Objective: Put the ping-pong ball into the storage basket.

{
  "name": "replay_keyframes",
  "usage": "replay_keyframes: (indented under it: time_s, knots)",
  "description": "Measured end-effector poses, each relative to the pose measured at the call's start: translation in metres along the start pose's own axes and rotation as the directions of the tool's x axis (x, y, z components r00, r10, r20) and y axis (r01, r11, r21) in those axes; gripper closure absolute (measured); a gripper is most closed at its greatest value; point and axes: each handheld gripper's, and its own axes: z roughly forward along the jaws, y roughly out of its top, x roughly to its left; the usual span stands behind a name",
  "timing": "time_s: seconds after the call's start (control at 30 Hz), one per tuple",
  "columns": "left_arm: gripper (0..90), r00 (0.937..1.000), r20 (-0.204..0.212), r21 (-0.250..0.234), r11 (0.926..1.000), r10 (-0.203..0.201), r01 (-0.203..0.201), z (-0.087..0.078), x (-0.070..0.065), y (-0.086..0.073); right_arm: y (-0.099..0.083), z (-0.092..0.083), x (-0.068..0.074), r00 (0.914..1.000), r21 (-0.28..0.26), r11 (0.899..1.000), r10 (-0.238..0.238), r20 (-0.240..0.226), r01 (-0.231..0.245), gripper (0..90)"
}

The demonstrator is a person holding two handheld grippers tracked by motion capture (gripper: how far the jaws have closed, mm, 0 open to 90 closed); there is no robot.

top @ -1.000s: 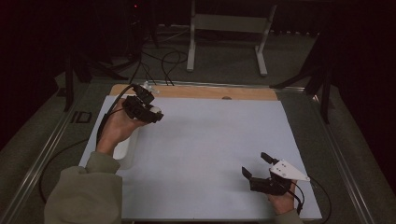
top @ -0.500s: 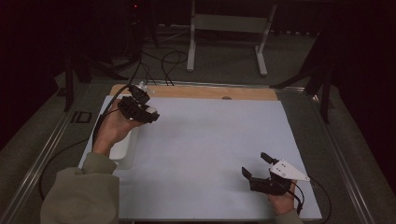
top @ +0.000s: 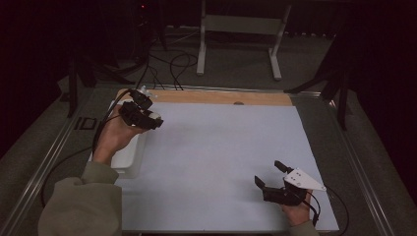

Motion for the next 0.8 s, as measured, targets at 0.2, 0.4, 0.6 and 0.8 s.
replay_keyframes:
  time_s: [0.2, 0.4, 0.6, 0.8]
  knots:
    - [51.7, 1.0, -0.005, -0.001, 1.0, -0.006, 0.006, -0.002, 0.003, -0.003, 0.0, 0.0, 0.0, 1.0, 0.0, 1.0, 0.002, 0.001, -0.002, 8.4]
    - [51.7, 0.9998, -0.011, -0.002, 0.9999, -0.015, 0.015, -0.003, 0.006, -0.007, 0.0, 0.0, 0.0, 1.0, 0.0, 1.0, 0.0, 0.0, 0.0, 8.4]
    - [51.7, 0.9996, -0.015, 0.0, 0.9997, -0.023, 0.023, -0.004, 0.009, -0.01, 0.0, 0.0, 0.0, 1.0, 0.001, 1.0, 0.001, -0.001, -0.001, 8.4]
    - [51.7, 0.9993, -0.018, 0.001, 0.9995, -0.032, 0.032, -0.005, 0.012, -0.014, 0.0, 0.0, 0.0, 1.0, 0.001, 1.0, 0.0, -0.002, 0.0, 8.4]
